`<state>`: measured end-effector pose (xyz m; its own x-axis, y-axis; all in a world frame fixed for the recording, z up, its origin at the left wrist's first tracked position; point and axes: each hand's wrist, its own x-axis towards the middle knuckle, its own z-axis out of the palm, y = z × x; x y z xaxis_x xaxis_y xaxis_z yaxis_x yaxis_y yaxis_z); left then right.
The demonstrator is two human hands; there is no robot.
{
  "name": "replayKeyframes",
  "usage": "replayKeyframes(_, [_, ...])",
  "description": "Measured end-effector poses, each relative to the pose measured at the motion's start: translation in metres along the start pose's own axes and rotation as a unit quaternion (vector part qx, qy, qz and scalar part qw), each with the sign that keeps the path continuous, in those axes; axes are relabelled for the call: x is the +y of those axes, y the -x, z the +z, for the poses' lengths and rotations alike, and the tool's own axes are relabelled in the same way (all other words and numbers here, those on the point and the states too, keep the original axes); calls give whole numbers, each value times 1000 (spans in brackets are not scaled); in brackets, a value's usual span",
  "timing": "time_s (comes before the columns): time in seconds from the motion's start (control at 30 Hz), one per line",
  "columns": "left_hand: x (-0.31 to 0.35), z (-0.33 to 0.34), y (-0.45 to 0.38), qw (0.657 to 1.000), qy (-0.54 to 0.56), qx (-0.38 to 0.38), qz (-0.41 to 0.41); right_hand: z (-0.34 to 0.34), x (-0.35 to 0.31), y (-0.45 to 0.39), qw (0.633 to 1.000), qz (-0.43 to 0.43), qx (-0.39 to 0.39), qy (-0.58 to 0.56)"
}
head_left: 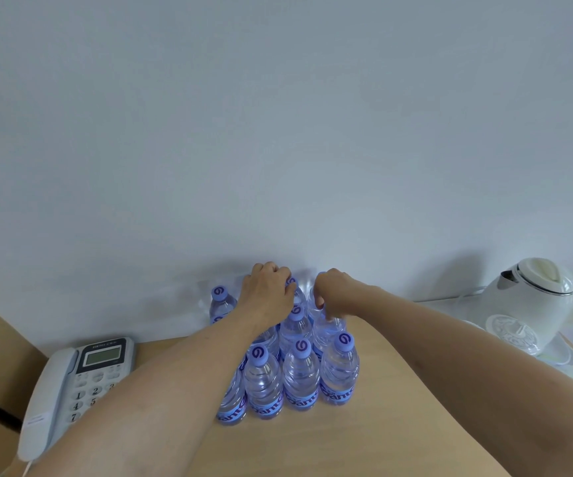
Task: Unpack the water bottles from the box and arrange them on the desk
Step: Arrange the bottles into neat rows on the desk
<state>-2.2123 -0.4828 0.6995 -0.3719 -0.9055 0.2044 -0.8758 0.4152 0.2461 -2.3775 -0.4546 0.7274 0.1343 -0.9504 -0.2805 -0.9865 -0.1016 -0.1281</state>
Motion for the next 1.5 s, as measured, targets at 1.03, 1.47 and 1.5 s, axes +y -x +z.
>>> replayKeyframes(1.03, [-20, 11, -17, 999, -21, -27, -9, -13, 20, -49, 995, 22, 66, -68])
replayKeyframes(1.47, [-26, 10, -16, 999, -13, -34, -19, -9, 19, -52, 996, 27, 73, -38])
replayKeyframes(1.5, [-26, 9, -16, 999, -11, -34, -18, -8, 19, -52, 996, 22, 80, -35])
